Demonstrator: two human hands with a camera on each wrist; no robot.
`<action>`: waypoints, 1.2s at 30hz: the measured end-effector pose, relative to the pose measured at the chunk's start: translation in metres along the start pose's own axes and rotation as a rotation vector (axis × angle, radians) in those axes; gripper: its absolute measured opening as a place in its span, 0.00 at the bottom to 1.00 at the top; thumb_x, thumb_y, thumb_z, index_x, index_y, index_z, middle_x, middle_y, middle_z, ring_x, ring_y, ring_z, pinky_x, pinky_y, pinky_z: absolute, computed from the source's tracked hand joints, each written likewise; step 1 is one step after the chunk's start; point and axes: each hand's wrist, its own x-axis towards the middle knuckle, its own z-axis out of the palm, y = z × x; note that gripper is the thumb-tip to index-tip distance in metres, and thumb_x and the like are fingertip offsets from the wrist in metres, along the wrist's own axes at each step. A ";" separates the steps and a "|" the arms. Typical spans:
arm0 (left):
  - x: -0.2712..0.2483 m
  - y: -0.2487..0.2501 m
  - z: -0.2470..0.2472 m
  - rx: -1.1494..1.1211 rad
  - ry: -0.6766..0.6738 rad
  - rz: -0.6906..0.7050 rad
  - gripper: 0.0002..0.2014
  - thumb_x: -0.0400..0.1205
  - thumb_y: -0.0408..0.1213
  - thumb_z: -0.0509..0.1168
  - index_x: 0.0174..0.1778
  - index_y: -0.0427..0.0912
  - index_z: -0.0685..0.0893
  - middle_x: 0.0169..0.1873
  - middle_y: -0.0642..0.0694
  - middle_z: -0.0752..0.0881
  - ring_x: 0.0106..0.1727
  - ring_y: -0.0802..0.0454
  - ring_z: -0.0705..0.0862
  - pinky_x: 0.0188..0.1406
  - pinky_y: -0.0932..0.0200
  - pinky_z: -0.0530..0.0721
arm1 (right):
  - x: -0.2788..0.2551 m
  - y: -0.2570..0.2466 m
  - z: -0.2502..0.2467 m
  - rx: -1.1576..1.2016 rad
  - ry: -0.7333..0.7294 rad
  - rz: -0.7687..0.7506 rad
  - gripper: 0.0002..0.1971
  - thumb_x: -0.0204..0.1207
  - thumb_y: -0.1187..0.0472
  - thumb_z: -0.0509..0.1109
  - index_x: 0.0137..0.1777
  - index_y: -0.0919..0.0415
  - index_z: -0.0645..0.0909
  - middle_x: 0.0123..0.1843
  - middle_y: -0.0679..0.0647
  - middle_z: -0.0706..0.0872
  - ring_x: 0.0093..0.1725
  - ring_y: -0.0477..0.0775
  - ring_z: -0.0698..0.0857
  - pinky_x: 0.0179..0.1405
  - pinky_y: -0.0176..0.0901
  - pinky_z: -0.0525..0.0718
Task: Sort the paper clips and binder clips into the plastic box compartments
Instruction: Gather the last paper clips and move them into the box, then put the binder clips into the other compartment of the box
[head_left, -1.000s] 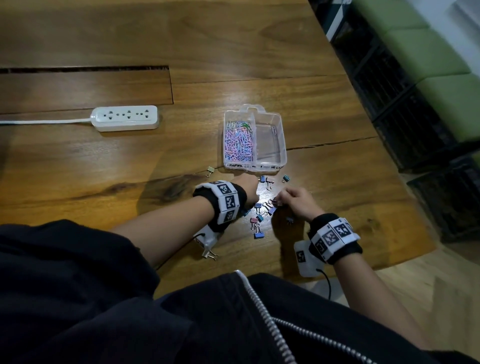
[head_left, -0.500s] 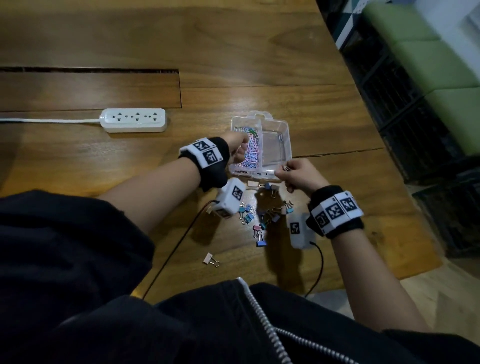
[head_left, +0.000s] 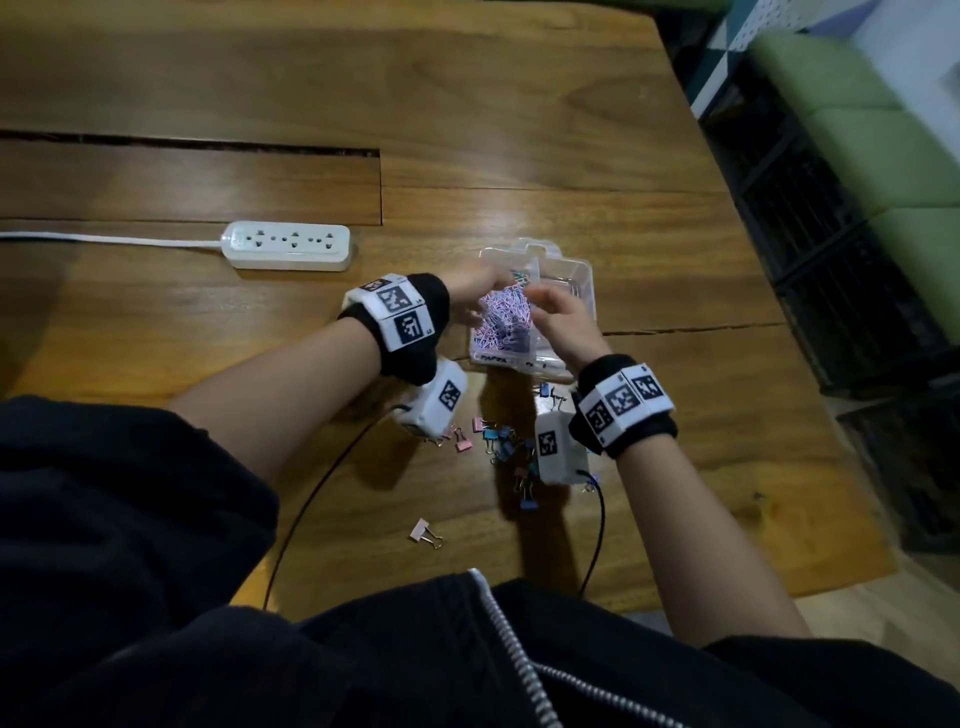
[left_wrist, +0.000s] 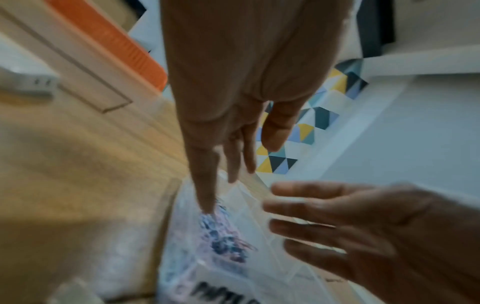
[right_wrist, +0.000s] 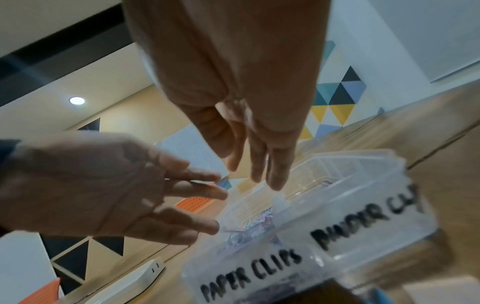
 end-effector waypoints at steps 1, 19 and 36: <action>0.000 -0.003 -0.005 0.032 -0.016 0.022 0.09 0.83 0.30 0.55 0.55 0.43 0.76 0.46 0.49 0.75 0.37 0.55 0.72 0.35 0.64 0.75 | -0.004 0.005 -0.003 0.015 0.047 -0.015 0.17 0.78 0.75 0.54 0.65 0.69 0.73 0.66 0.60 0.77 0.66 0.53 0.75 0.69 0.45 0.72; -0.046 -0.102 0.004 1.347 -0.120 0.296 0.24 0.83 0.43 0.56 0.75 0.39 0.67 0.74 0.39 0.67 0.72 0.43 0.65 0.73 0.51 0.67 | -0.067 0.103 -0.006 -0.757 -0.023 -0.266 0.15 0.77 0.65 0.61 0.62 0.59 0.80 0.68 0.52 0.76 0.66 0.54 0.73 0.65 0.40 0.69; -0.057 -0.106 0.016 1.239 -0.046 0.190 0.08 0.75 0.29 0.66 0.38 0.45 0.73 0.45 0.46 0.72 0.46 0.49 0.73 0.42 0.59 0.71 | -0.075 0.082 0.014 -0.586 0.020 0.043 0.13 0.72 0.62 0.70 0.56 0.59 0.80 0.58 0.55 0.73 0.63 0.56 0.70 0.62 0.45 0.71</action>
